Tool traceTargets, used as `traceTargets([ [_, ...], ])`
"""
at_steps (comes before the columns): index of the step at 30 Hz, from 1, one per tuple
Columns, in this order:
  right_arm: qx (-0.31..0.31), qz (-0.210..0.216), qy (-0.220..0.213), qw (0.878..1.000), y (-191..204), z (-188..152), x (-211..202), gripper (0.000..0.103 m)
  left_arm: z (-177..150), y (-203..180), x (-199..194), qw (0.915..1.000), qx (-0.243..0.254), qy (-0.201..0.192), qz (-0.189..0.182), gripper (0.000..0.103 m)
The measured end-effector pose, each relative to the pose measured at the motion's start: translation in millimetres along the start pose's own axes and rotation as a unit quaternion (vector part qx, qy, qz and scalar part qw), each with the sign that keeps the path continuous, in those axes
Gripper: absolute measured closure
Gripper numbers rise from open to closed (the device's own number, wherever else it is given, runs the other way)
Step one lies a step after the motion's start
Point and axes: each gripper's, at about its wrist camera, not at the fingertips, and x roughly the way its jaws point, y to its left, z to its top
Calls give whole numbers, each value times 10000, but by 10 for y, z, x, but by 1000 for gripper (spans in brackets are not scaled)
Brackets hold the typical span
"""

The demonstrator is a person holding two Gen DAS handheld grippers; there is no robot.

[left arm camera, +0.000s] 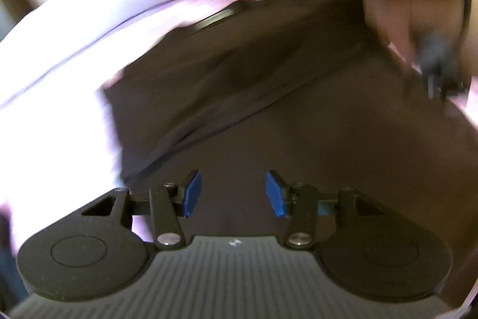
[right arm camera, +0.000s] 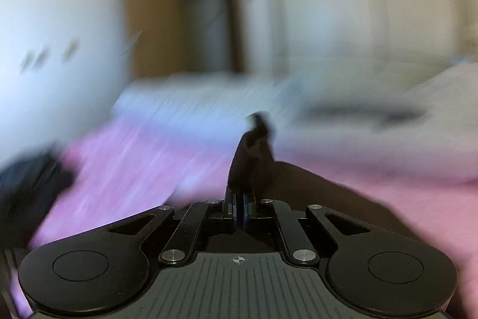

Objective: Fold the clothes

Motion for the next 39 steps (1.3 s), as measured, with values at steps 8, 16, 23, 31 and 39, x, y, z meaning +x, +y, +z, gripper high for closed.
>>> traceTargets([
  [8,-26,-91,863,9962,454,-337,698,100,-808,908,-115,9958,-787,231,405,60],
  [16,-17,-441,38,9990,568,204,726,100,-896,929,-142,9974,-721,-51,65,60],
  [23,-992,87,1549,9829,1154,-366,1224,84,-882,937,-134,9973,-673,-216,-181,60],
  [31,-638,-184,1538,9859,691,-432,711,67,-429,1063,68,9937,-820,-657,-398,60],
  [39,692,-1444,1445,9765,-520,-513,113,67,284,975,783,9901,-622,-709,-1041,63],
])
